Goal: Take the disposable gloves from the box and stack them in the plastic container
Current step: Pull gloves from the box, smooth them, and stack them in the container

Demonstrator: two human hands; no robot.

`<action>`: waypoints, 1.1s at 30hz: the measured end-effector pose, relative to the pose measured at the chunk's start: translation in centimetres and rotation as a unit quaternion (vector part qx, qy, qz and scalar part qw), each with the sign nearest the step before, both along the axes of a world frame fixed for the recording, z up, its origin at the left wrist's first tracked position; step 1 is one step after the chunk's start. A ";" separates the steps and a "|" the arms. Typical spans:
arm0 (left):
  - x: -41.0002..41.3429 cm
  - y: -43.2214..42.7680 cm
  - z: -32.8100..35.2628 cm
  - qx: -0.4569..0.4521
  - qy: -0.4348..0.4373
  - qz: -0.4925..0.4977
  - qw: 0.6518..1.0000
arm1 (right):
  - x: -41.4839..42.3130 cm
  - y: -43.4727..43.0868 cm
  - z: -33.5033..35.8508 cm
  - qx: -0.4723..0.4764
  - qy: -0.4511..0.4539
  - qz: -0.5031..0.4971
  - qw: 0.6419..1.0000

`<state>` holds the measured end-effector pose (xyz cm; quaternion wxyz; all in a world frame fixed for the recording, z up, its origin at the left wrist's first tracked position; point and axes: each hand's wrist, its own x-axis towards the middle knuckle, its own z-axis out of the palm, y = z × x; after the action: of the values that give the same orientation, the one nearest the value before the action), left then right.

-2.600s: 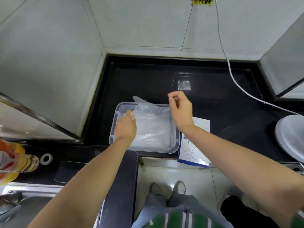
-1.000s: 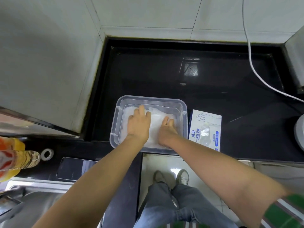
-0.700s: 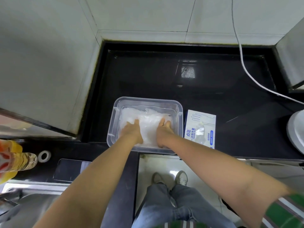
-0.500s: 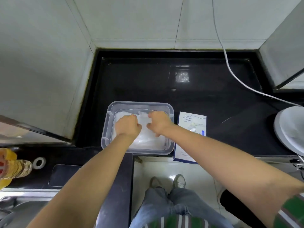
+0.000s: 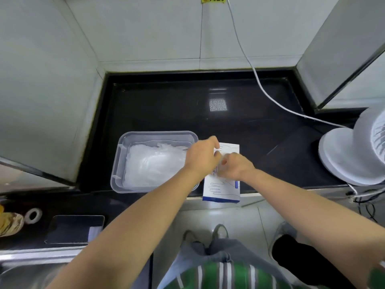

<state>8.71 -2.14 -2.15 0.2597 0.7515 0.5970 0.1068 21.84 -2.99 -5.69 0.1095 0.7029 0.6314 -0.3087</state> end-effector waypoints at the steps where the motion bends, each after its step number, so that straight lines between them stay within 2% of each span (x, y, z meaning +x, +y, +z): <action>1: 0.7 -0.3 -0.2 -0.018 0.009 -0.010 1.000 | 0.0 -0.4 -0.3 0.005 0.001 0.011 1.000; 6: 3.2 -1.5 -2.5 -0.138 0.099 -0.044 0.984 | 0.8 -1.1 -1.9 0.070 -0.007 -0.002 0.998; 9: 3.8 -2.2 -4.3 -0.199 0.125 -0.034 0.971 | 1.5 -0.9 -2.3 0.068 0.024 -0.027 0.997; 12: 3.6 -2.6 -5.5 -0.206 0.110 -0.003 0.972 | 2.1 -0.7 -2.4 0.073 0.074 -0.060 0.993; 15: 3.6 -2.7 -5.9 -0.213 0.079 0.020 0.974 | 2.5 -0.6 -2.4 0.087 0.085 -0.067 0.990; 21: 3.5 -2.5 -6.2 -0.217 0.050 0.034 0.974 | 1.3 -0.9 -3.5 0.093 -0.013 -0.009 0.996; 25: 3.5 -2.5 -6.3 -0.214 0.044 0.036 0.975 | 0.6 -0.9 -3.2 0.109 -0.017 -0.040 0.993; 27: 3.4 -2.5 -6.5 -0.209 0.055 0.025 0.976 | 0.9 -0.8 -3.1 0.117 0.029 -0.072 0.990; 30: 3.4 -2.4 -6.6 -0.207 0.058 0.023 0.976 | 2.1 -0.2 -3.3 0.109 0.185 -0.138 0.967; 33: 3.5 -2.3 -6.6 -0.201 0.064 0.022 0.977 | 3.0 0.3 -2.7 0.116 0.300 -0.125 0.938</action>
<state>12.23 -4.44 -8.76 0.3646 0.6758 0.6380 -0.0583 24.82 -2.73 -8.39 -0.2070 0.6584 0.5735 -0.4414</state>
